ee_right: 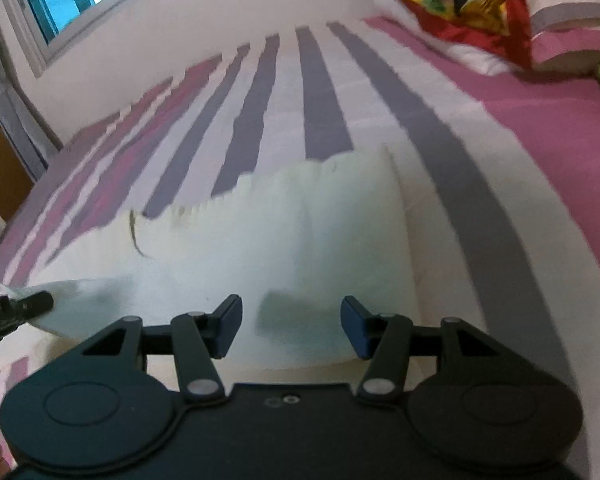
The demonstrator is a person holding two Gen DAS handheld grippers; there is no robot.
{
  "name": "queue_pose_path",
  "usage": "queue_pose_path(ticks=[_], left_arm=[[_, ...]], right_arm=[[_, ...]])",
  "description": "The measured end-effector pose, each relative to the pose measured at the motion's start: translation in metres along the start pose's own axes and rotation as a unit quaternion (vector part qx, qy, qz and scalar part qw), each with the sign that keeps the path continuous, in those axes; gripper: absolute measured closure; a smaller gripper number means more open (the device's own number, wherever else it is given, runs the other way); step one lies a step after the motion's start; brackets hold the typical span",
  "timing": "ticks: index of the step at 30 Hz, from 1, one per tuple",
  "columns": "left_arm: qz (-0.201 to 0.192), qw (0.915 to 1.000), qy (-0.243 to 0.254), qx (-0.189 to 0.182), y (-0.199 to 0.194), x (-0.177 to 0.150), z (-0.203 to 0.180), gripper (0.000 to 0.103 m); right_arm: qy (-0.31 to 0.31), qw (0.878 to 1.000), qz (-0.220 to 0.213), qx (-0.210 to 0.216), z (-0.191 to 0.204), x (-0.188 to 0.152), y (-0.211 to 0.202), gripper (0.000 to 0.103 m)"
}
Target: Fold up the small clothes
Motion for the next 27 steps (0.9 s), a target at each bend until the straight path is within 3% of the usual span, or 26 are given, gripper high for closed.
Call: queue_pose_path(ticks=[5,7,8,10,12,16,22,27], left_arm=[[0.024,0.9996,0.004,0.01,0.019,-0.012,0.012,0.099],[0.032,0.9992,0.014,0.017,0.015,-0.012,0.009,0.089],[0.041,0.9988,0.018,0.019,0.01,-0.012,0.009,0.081],[0.046,0.9987,0.011,0.019,-0.001,-0.013,0.015,0.019],[0.031,0.9989,-0.016,0.033,-0.015,-0.008,0.027,0.004],[0.045,0.9972,-0.035,0.048,-0.034,-0.006,0.056,0.004],[0.067,0.99,-0.081,0.094,-0.048,-0.002,0.111,0.004],[0.066,0.9851,-0.129,0.092,-0.061,0.003,0.149,0.004]], right_arm=[[-0.016,0.999,0.021,-0.019,0.005,-0.005,0.012,0.049],[-0.04,0.998,0.032,-0.03,0.01,-0.006,0.013,0.048],[-0.045,0.998,0.03,-0.032,0.012,-0.006,0.011,0.049],[-0.045,0.999,0.011,-0.026,0.018,-0.001,0.003,0.047],[-0.055,0.998,0.022,-0.027,0.025,-0.004,0.007,0.042],[-0.093,0.994,0.035,-0.046,0.036,-0.012,0.012,0.041],[-0.082,0.996,0.027,-0.01,0.065,-0.01,0.0,0.042],[-0.1,0.994,0.033,0.026,0.112,-0.019,-0.007,0.043]])
Point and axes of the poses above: each gripper's, at about its wrist camera, not at the fingertips, and y roughly the way its jaws point, z to its left, x to its top, the point moved 9 cm from there along y, roughly the way its jaws point, and after that the axes turned 14 degrees about -y, right-handed, at the moved point
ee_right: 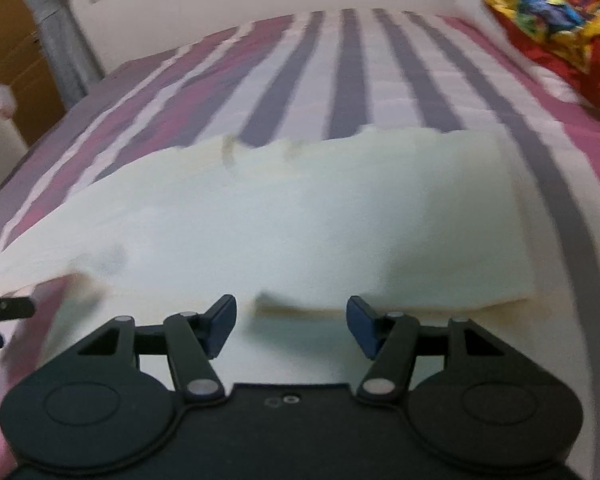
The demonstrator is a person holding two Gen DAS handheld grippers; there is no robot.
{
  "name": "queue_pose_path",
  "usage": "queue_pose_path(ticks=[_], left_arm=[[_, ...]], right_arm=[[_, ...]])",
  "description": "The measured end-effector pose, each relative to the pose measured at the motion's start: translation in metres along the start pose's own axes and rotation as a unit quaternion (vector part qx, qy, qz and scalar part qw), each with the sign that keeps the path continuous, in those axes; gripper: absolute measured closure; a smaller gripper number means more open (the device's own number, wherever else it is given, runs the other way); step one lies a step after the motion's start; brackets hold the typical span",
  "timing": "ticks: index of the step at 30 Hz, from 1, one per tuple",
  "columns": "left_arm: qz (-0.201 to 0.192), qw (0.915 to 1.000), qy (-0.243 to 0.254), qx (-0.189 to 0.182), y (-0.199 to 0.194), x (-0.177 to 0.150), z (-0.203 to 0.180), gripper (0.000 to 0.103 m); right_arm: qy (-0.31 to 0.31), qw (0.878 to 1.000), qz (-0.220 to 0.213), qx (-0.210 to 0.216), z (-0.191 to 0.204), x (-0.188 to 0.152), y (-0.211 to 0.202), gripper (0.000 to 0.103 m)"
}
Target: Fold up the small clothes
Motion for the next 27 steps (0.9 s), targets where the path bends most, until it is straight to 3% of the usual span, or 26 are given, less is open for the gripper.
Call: queue_pose_path(ticks=[11,16,18,26,27], left_arm=[[-0.02,0.9979,-0.057,0.024,0.003,0.043,0.075,0.004],[-0.004,0.9953,-0.096,0.014,0.019,0.065,0.103,0.004],[-0.014,0.9941,-0.107,-0.01,0.022,0.073,0.109,0.004],[-0.009,0.9763,-0.21,-0.053,0.041,0.102,0.139,0.005],[-0.012,0.9731,-0.223,-0.055,0.043,0.105,0.142,0.014]], right_arm=[[-0.045,0.998,0.001,0.034,0.087,0.018,0.008,0.043],[-0.054,0.998,0.002,0.038,0.112,0.028,0.013,0.043],[-0.064,0.997,0.004,0.038,0.12,0.028,0.016,0.043],[-0.075,0.996,0.008,0.044,0.136,0.03,0.023,0.042],[-0.074,0.996,0.008,0.045,0.136,0.03,0.024,0.042]])
Point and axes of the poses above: each gripper's, at about its wrist camera, not at the fingertips, and y roughly the way its jaws point, z to its left, x to its top, the point moved 9 cm from there along y, roughly the way its jaws point, and after that the axes turned 14 degrees about -y, right-handed, at the moved point
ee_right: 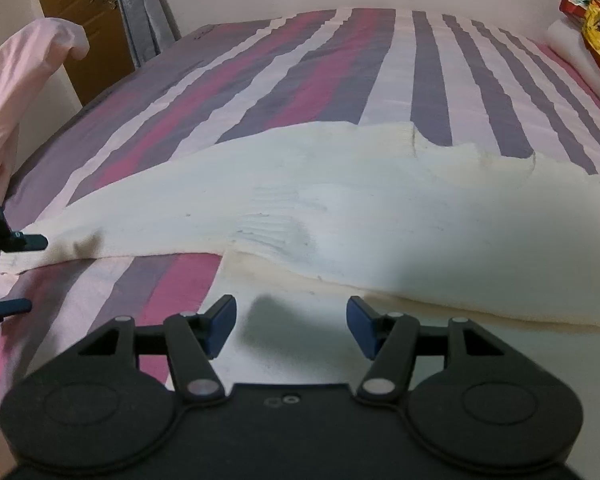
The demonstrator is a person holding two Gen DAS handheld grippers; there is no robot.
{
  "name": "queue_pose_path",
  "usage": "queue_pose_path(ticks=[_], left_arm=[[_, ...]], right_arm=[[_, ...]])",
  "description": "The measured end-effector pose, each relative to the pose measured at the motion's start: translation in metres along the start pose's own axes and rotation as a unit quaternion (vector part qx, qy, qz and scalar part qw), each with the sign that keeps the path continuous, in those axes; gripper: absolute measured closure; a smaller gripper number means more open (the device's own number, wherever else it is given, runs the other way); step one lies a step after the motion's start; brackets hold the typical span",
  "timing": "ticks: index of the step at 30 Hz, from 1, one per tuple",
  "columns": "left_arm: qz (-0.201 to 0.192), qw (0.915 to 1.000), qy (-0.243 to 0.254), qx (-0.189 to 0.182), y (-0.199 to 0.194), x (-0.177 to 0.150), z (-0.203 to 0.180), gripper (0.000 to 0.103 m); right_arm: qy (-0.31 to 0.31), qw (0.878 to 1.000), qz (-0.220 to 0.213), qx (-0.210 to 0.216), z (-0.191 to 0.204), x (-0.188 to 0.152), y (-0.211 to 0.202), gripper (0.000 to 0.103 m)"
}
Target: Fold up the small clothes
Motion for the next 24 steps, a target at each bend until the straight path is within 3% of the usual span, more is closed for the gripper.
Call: queue_pose_path(ticks=[5,7,10,12,14,15,19,24], left_arm=[[-0.018,0.9972,-0.065,-0.032,0.008,0.02,0.01,0.033],[-0.025,0.9948,-0.09,-0.041,0.014,0.03,0.015,0.054],[-0.033,0.99,-0.127,-0.053,0.024,0.042,0.025,0.071],[-0.045,0.9868,-0.142,-0.063,0.027,0.046,0.028,0.074],[-0.054,0.986,-0.148,-0.055,0.03,0.046,0.028,0.087],[-0.057,0.9868,-0.144,-0.046,0.031,0.046,0.027,0.094],[-0.077,0.9894,-0.119,-0.033,0.025,0.045,0.015,0.1],[-0.102,0.9928,-0.013,-0.061,-0.002,0.034,-0.037,0.1]], right_arm=[[0.0,1.0,0.0,0.003,0.002,0.001,0.004,0.042],[0.0,1.0,-0.001,0.003,0.002,0.002,0.005,0.042],[0.001,1.0,-0.001,0.002,0.0,0.002,0.006,0.042],[0.004,1.0,0.0,0.002,-0.001,0.002,0.008,0.042],[0.006,1.0,-0.003,-0.003,-0.005,0.003,0.007,0.042],[0.007,1.0,-0.007,-0.006,-0.007,0.004,0.006,0.042],[0.007,0.999,-0.021,-0.029,-0.02,0.011,0.001,0.042],[0.034,0.997,-0.02,-0.068,-0.052,0.017,0.007,0.042]])
Point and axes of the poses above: each gripper's, at about its wrist camera, not at the fingertips, and y roughly the way its jaws point, z to its left, x to its top, the point moved 9 cm from there along y, roughly the way its jaws point, and after that the axes turned 14 degrees about -y, right-handed, at the moved point
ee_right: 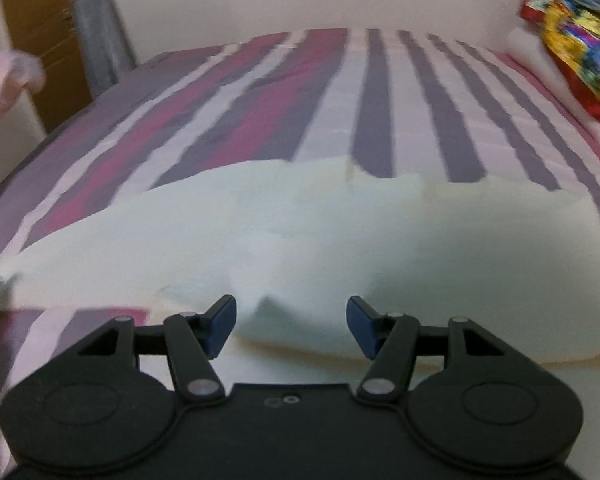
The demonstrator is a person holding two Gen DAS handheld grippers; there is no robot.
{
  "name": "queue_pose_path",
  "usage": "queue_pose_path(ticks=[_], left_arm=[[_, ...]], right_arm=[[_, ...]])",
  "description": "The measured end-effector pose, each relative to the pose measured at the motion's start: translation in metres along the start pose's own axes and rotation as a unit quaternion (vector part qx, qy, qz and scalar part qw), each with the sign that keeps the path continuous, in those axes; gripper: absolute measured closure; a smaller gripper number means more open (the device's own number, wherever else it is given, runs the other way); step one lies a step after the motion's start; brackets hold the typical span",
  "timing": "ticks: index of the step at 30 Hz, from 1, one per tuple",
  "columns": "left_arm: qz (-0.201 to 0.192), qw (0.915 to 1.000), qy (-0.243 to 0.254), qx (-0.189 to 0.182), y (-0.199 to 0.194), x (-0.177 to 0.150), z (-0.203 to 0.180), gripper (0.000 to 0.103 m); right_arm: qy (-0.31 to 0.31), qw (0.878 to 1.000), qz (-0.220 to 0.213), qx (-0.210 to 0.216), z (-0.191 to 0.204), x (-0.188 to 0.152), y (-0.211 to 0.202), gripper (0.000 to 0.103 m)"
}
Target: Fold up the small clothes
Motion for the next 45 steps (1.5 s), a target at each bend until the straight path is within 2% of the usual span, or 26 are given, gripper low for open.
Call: queue_pose_path(ticks=[3,5,9,14,16,18,20,22,25,26,27,28,30,31,33,35,39,42,45], left_arm=[[0.011,0.9971,0.066,-0.036,-0.013,-0.02,-0.048,0.1],[0.026,0.9915,0.111,-0.064,-0.022,-0.042,-0.084,0.1],[0.071,0.9708,0.197,-0.116,-0.04,-0.108,-0.154,0.1],[0.157,0.9405,0.26,-0.152,-0.045,-0.229,-0.208,0.1],[0.189,0.9298,0.275,-0.155,-0.045,-0.282,-0.214,0.1],[0.225,0.9146,0.301,-0.149,-0.05,-0.339,-0.209,0.099],[0.243,0.9063,0.323,-0.124,-0.047,-0.379,-0.199,0.099],[0.281,0.8982,0.324,-0.097,-0.044,-0.407,-0.19,0.099],[0.293,0.893,0.326,-0.102,-0.058,-0.42,-0.186,0.096],[0.29,0.8918,0.33,-0.108,-0.064,-0.418,-0.188,0.092],[0.286,0.8926,0.329,-0.116,-0.071,-0.413,-0.191,0.078],[0.281,0.8966,0.32,-0.122,-0.075,-0.406,-0.195,0.055],[0.268,0.9018,0.308,-0.141,-0.086,-0.389,-0.207,0.026],[0.254,0.9023,0.314,-0.151,-0.091,-0.382,-0.213,0.025],[0.238,0.8956,0.337,-0.166,-0.101,-0.375,-0.226,0.025],[0.225,0.8972,0.342,-0.166,-0.1,-0.367,-0.235,0.025],[0.22,0.916,0.307,-0.135,-0.085,-0.341,-0.223,0.025],[0.197,0.9246,0.307,-0.109,-0.074,-0.314,-0.194,0.025],[0.199,0.9367,0.277,-0.078,-0.061,-0.289,-0.16,0.025]], right_arm=[[-0.001,1.0,0.026,-0.006,-0.003,-0.006,0.02,0.042],[-0.019,0.998,0.052,-0.011,0.001,-0.014,0.034,0.042],[0.0,0.999,0.034,0.006,-0.007,-0.009,0.02,0.042],[0.05,0.999,0.0,0.009,-0.06,-0.01,-0.019,0.042],[0.062,0.998,-0.008,0.001,-0.088,-0.016,-0.034,0.041],[0.069,0.998,-0.011,-0.008,-0.112,-0.025,-0.044,0.04],[0.077,0.997,-0.004,-0.016,-0.134,-0.038,-0.048,0.04],[0.086,0.996,0.005,-0.023,-0.15,-0.051,-0.05,0.04],[0.102,0.995,0.015,-0.019,-0.165,-0.066,-0.051,0.04],[0.105,0.994,0.016,-0.018,-0.166,-0.071,-0.051,0.04],[0.107,0.994,0.016,-0.015,-0.167,-0.074,-0.051,0.04],[0.108,0.994,0.016,-0.012,-0.166,-0.074,-0.05,0.04],[0.109,0.994,0.012,0.0,-0.16,-0.073,-0.048,0.04],[0.108,0.994,0.011,0.003,-0.158,-0.071,-0.046,0.04],[0.108,0.994,0.008,0.018,-0.147,-0.069,-0.044,0.04],[0.098,0.995,0.004,0.029,-0.136,-0.066,-0.045,0.04],[0.078,0.996,-0.004,0.031,-0.115,-0.06,-0.048,0.036],[0.038,0.999,-0.01,0.026,-0.097,-0.057,-0.052,0.032],[-0.017,0.999,-0.021,0.019,-0.073,-0.054,-0.052,0.033]])
Point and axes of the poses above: each gripper's, at about its wrist camera, not at the fingertips, and y roughly the way its jaws point, z to its left, x to its top, the point moved 9 cm from there along y, roughly the way its jaws point, and after that the axes turned 14 degrees about -y, right-handed, at the moved point
